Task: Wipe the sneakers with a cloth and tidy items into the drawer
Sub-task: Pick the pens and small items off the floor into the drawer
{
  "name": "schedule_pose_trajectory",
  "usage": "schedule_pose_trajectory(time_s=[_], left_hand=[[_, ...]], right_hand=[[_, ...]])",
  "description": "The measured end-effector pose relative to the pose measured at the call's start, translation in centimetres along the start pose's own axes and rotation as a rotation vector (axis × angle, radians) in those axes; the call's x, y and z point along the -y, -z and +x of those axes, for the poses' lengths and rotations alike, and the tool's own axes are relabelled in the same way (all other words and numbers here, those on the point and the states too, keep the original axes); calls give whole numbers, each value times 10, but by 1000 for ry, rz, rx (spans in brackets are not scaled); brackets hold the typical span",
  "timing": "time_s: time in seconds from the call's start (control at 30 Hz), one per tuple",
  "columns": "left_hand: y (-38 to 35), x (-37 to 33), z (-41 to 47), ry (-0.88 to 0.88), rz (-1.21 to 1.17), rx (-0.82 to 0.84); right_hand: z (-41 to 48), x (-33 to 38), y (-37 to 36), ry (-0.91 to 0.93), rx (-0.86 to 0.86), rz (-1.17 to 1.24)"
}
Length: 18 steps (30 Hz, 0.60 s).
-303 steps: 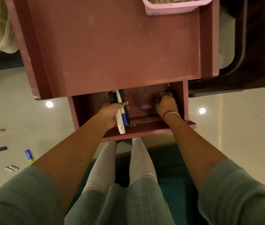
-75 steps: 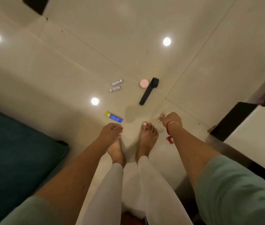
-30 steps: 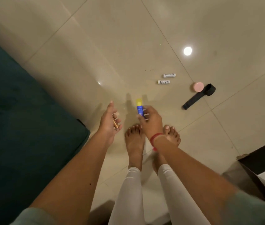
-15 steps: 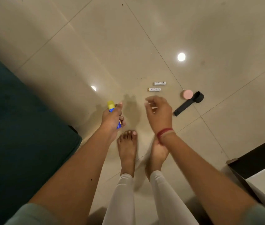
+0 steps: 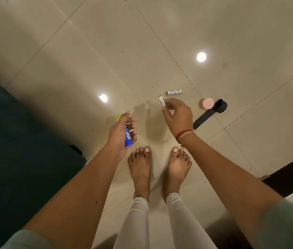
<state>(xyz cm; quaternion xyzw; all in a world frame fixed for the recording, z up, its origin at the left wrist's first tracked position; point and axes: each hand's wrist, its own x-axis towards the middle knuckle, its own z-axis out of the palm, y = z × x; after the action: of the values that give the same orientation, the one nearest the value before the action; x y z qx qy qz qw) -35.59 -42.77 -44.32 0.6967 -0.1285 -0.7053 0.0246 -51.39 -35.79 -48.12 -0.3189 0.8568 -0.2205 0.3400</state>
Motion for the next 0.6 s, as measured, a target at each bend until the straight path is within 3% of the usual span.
schedule_pose_trajectory(time_s=[0.1,0.23,0.47,0.6], left_hand=[[-15,-1,-7,-17,-13,97],[-36,-11,-15,-77,9,209],[-53,-18,2,-133,40,27],[-55,-17,17,-109,88,-6]], right_hand=[[-33,44,11,-241,-38,511],[-58,66,8,-305,28,618],[-28,39,22,-75,-189,309],[40,-13,26,71,-79,-225]])
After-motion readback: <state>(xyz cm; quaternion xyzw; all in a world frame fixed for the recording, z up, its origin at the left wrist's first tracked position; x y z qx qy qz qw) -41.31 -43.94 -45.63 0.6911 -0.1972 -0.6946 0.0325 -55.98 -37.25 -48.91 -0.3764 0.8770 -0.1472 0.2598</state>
